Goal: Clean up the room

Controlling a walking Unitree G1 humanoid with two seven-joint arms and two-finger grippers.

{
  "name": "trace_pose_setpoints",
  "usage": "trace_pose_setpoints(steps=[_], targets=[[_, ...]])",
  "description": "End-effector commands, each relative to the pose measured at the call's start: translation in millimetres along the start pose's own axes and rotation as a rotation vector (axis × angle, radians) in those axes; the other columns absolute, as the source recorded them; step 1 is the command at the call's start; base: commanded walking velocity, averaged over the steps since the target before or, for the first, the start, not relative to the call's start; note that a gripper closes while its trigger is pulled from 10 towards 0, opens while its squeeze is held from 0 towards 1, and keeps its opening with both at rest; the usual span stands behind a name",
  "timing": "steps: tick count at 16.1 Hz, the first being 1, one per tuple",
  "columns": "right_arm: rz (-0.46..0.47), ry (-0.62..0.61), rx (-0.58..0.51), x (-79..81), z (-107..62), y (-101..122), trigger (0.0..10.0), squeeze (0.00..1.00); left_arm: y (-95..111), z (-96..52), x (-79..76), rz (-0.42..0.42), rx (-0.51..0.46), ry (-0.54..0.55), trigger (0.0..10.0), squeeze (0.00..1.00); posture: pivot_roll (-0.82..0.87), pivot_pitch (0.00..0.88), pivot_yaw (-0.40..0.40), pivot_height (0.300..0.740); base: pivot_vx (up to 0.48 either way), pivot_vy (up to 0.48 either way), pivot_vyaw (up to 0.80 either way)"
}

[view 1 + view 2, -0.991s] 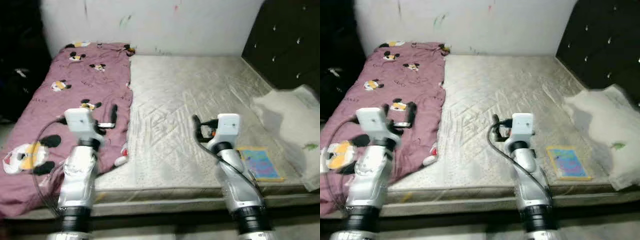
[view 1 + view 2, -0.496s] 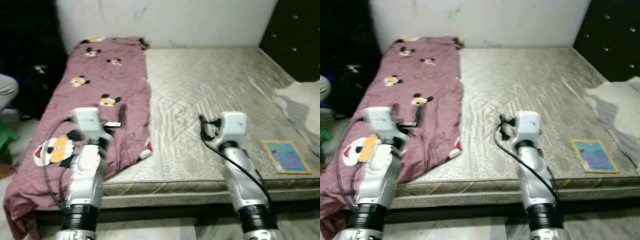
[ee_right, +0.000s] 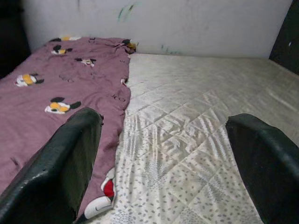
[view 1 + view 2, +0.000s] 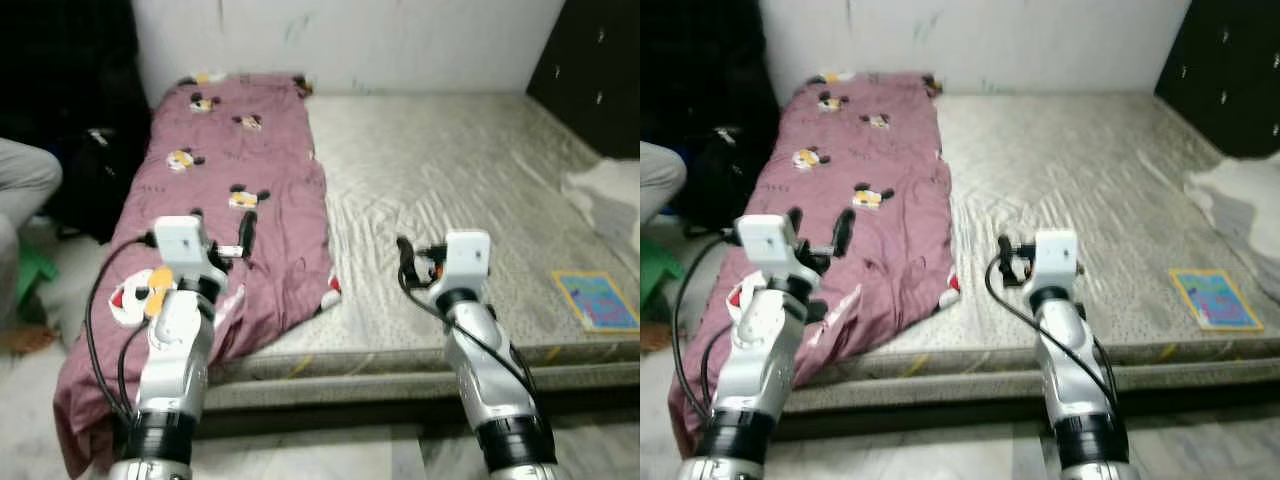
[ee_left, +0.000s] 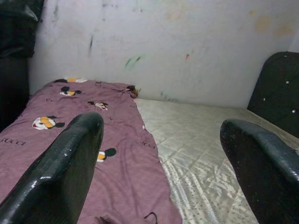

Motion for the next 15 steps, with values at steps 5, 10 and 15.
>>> trace_pose_setpoints(steps=[5,10,15], targets=[[0.002,0.039,-0.036,14.5,3.4,11.3,10.0,0.0,5.3,-3.8,6.5,0.007,-0.008,-0.019,10.0,0.0,-0.08,0.0,-0.021,0.74,0.186,0.0,0.0],[-0.006,0.041,-0.045,14.6,3.7,12.7,10.0,0.0,3.7,-3.0,1.7,-0.004,-0.004,-0.037,10.0,0.0,-0.09,0.002,-0.021,0.74,0.389,0.0,-0.08],[-0.006,0.039,-0.044,14.0,3.7,12.7,10.0,0.0,2.4,-3.3,2.3,-0.012,0.005,-0.028,10.0,0.0,-0.09,0.003,-0.022,0.74,0.356,0.0,0.0]])
Point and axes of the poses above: a point about 5 cm out from each wrist's last joint towards the gripper, its own z axis pointing out of the wrist towards the gripper, its own y axis along the axis of the wrist's last joint, x = y × z, the point moved 5 cm from there along z, pointing out of the wrist towards the gripper, and after that the axes turned 2 degrees about -z, right-handed, at the moved point
